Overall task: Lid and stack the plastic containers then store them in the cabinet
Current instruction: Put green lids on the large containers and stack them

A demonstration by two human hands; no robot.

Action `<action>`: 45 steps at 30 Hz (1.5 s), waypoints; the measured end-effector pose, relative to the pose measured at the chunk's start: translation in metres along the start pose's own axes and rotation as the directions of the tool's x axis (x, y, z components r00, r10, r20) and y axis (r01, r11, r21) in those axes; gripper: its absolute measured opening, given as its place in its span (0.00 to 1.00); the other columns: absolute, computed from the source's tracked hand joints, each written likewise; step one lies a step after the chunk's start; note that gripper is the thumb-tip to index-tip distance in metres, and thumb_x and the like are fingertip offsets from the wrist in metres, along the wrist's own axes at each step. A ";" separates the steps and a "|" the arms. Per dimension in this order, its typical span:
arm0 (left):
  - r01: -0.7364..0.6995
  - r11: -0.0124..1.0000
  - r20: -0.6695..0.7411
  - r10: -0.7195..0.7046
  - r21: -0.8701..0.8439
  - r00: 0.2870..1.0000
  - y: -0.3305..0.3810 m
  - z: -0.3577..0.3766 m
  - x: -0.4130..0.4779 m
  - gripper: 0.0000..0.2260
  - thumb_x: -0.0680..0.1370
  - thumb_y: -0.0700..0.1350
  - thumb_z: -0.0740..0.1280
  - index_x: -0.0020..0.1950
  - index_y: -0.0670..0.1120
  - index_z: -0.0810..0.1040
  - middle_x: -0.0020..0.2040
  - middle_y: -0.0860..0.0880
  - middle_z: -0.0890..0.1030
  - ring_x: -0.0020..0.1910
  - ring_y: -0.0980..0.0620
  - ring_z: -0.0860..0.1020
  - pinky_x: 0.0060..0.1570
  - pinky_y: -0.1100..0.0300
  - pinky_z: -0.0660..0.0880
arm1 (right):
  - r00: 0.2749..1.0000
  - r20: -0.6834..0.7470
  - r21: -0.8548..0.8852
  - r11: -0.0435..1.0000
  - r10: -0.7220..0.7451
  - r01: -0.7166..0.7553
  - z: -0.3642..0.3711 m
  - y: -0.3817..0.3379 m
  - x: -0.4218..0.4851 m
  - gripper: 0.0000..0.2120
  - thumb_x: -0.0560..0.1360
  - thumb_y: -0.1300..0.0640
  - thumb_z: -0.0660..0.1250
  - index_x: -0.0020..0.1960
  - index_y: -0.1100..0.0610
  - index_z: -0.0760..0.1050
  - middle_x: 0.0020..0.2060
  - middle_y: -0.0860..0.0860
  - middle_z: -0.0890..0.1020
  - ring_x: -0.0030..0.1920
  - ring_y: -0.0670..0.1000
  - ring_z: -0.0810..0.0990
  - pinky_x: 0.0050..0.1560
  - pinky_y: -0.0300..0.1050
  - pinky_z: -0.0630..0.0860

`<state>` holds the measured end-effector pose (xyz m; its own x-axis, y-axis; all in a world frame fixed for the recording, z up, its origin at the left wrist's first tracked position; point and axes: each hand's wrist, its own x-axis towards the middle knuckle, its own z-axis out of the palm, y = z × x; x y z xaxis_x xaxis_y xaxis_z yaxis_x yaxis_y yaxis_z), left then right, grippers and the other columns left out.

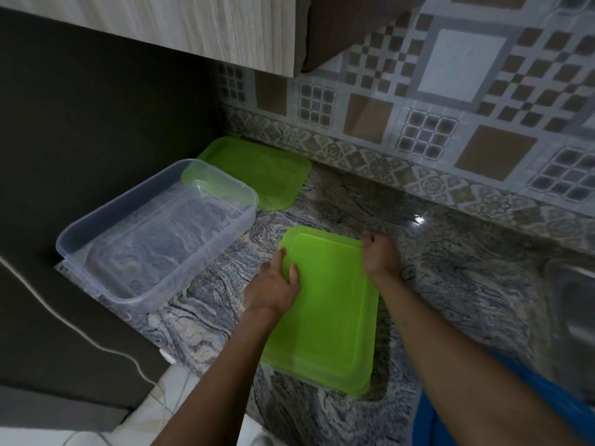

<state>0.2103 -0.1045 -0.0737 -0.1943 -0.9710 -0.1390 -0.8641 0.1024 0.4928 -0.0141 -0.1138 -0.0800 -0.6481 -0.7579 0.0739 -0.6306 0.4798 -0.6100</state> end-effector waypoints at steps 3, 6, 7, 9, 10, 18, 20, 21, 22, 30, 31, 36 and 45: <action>0.002 0.998 -0.032 0.000 0.055 0.999 0.003 0.000 -0.005 0.26 0.80 0.62 0.48 0.77 0.56 0.52 0.68 0.41 0.71 0.58 0.40 0.77 0.53 0.46 0.76 | 0.994 -0.106 0.064 0.998 0.012 -0.005 0.002 0.003 -0.008 0.18 0.81 0.50 0.59 0.46 0.63 0.80 0.42 0.64 0.83 0.41 0.64 0.81 0.35 0.47 0.66; 0.000 0.996 -0.051 0.004 0.085 0.999 0.007 0.000 -0.008 0.26 0.81 0.61 0.47 0.78 0.58 0.50 0.69 0.41 0.69 0.58 0.40 0.78 0.53 0.46 0.75 | 0.987 -0.154 0.012 0.999 0.033 -0.032 0.000 0.001 -0.012 0.19 0.80 0.46 0.59 0.47 0.60 0.80 0.41 0.62 0.84 0.42 0.63 0.82 0.36 0.46 0.68; 0.000 0.996 -0.057 0.005 0.091 0.998 0.008 0.000 -0.008 0.26 0.81 0.61 0.47 0.78 0.58 0.50 0.70 0.40 0.69 0.58 0.40 0.78 0.54 0.45 0.75 | 0.988 -0.152 -0.006 0.999 0.032 -0.033 -0.002 -0.002 -0.014 0.19 0.80 0.46 0.59 0.48 0.59 0.80 0.43 0.61 0.84 0.44 0.63 0.82 0.37 0.47 0.70; 0.006 0.996 -0.057 -0.001 0.093 0.998 0.008 0.000 -0.008 0.25 0.81 0.61 0.47 0.78 0.58 0.51 0.69 0.40 0.69 0.58 0.40 0.78 0.54 0.45 0.75 | 0.996 -0.084 -0.056 0.997 0.041 -0.046 -0.004 -0.008 -0.023 0.18 0.80 0.47 0.57 0.55 0.57 0.80 0.51 0.62 0.83 0.51 0.63 0.81 0.46 0.49 0.75; 0.008 0.996 -0.056 -0.003 0.092 0.998 0.008 0.000 -0.008 0.25 0.81 0.61 0.47 0.78 0.58 0.52 0.69 0.40 0.69 0.58 0.40 0.78 0.54 0.45 0.76 | 0.997 -0.028 -0.074 0.995 0.067 -0.069 -0.003 -0.010 -0.030 0.19 0.81 0.46 0.56 0.61 0.57 0.77 0.57 0.62 0.80 0.57 0.63 0.79 0.51 0.51 0.75; 0.052 0.997 -0.117 -0.058 -0.051 0.991 0.003 -0.002 -0.008 0.27 0.79 0.63 0.53 0.75 0.52 0.60 0.66 0.42 0.75 0.60 0.39 0.77 0.56 0.46 0.74 | 0.959 0.049 0.081 0.956 0.278 -0.282 -0.001 -0.003 -0.104 0.36 0.80 0.43 0.58 0.78 0.61 0.50 0.73 0.62 0.65 0.70 0.64 0.68 0.64 0.55 0.68; 0.070 0.988 -0.106 -0.085 -0.139 0.991 0.002 -0.006 -0.007 0.28 0.78 0.64 0.57 0.73 0.51 0.64 0.64 0.41 0.78 0.60 0.40 0.78 0.56 0.47 0.74 | 0.948 0.052 0.107 0.942 0.313 -0.317 -0.004 -0.002 -0.109 0.36 0.79 0.42 0.58 0.78 0.60 0.51 0.72 0.62 0.68 0.68 0.64 0.71 0.63 0.55 0.69; 0.093 0.974 -0.078 -0.112 -0.208 0.991 0.001 -0.009 -0.006 0.28 0.77 0.63 0.59 0.72 0.49 0.66 0.64 0.40 0.78 0.60 0.40 0.78 0.57 0.48 0.74 | 0.943 0.056 0.118 0.936 0.327 -0.332 -0.005 -0.002 -0.110 0.36 0.79 0.41 0.58 0.78 0.61 0.54 0.70 0.63 0.70 0.67 0.64 0.72 0.62 0.55 0.69; 0.136 0.948 -0.030 -0.151 -0.287 0.988 -0.001 -0.012 -0.006 0.28 0.77 0.62 0.62 0.71 0.47 0.68 0.65 0.40 0.77 0.61 0.41 0.77 0.59 0.50 0.73 | 0.937 0.068 0.137 0.927 0.344 -0.350 -0.005 -0.001 -0.111 0.35 0.78 0.40 0.59 0.76 0.61 0.57 0.69 0.63 0.72 0.66 0.64 0.73 0.62 0.55 0.70; 0.355 0.607 0.294 -0.202 -0.711 0.934 -0.048 -0.021 -0.045 0.13 0.75 0.45 0.71 0.59 0.45 0.81 0.56 0.41 0.83 0.51 0.45 0.82 0.58 0.48 0.77 | 0.893 0.289 0.506 0.737 0.345 -0.448 -0.015 0.005 -0.121 0.26 0.78 0.46 0.64 0.70 0.61 0.71 0.66 0.60 0.76 0.64 0.61 0.76 0.63 0.52 0.72; 0.357 0.576 0.303 -0.191 -0.736 0.934 -0.048 -0.023 -0.050 0.12 0.75 0.44 0.71 0.58 0.46 0.81 0.55 0.42 0.84 0.52 0.44 0.82 0.59 0.46 0.77 | 0.894 0.307 0.531 0.722 0.325 -0.444 -0.016 0.005 -0.122 0.26 0.78 0.46 0.65 0.71 0.60 0.70 0.66 0.59 0.76 0.65 0.61 0.75 0.64 0.52 0.72; 0.335 0.413 0.277 -0.195 -0.847 0.941 -0.050 -0.038 -0.065 0.17 0.74 0.45 0.73 0.62 0.48 0.78 0.53 0.44 0.84 0.50 0.44 0.83 0.53 0.45 0.79 | 0.850 0.492 0.601 0.632 0.189 -0.489 -0.024 0.006 -0.125 0.31 0.73 0.39 0.68 0.73 0.47 0.66 0.65 0.51 0.76 0.61 0.57 0.78 0.62 0.58 0.76; 0.314 0.588 0.172 -0.286 -0.746 0.943 -0.050 -0.059 -0.078 0.22 0.69 0.62 0.73 0.56 0.48 0.81 0.53 0.46 0.84 0.49 0.47 0.84 0.56 0.49 0.79 | 0.833 0.538 0.666 0.541 0.129 -0.514 -0.033 -0.016 -0.125 0.24 0.67 0.45 0.77 0.60 0.51 0.78 0.50 0.54 0.85 0.48 0.57 0.85 0.50 0.62 0.81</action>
<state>0.2965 -0.0468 -0.0365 -0.0164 -0.9075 -0.4197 -0.2227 -0.4059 0.8864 0.0629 -0.0125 -0.0537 -0.3918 -0.8071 -0.4417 0.2760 0.3549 -0.8932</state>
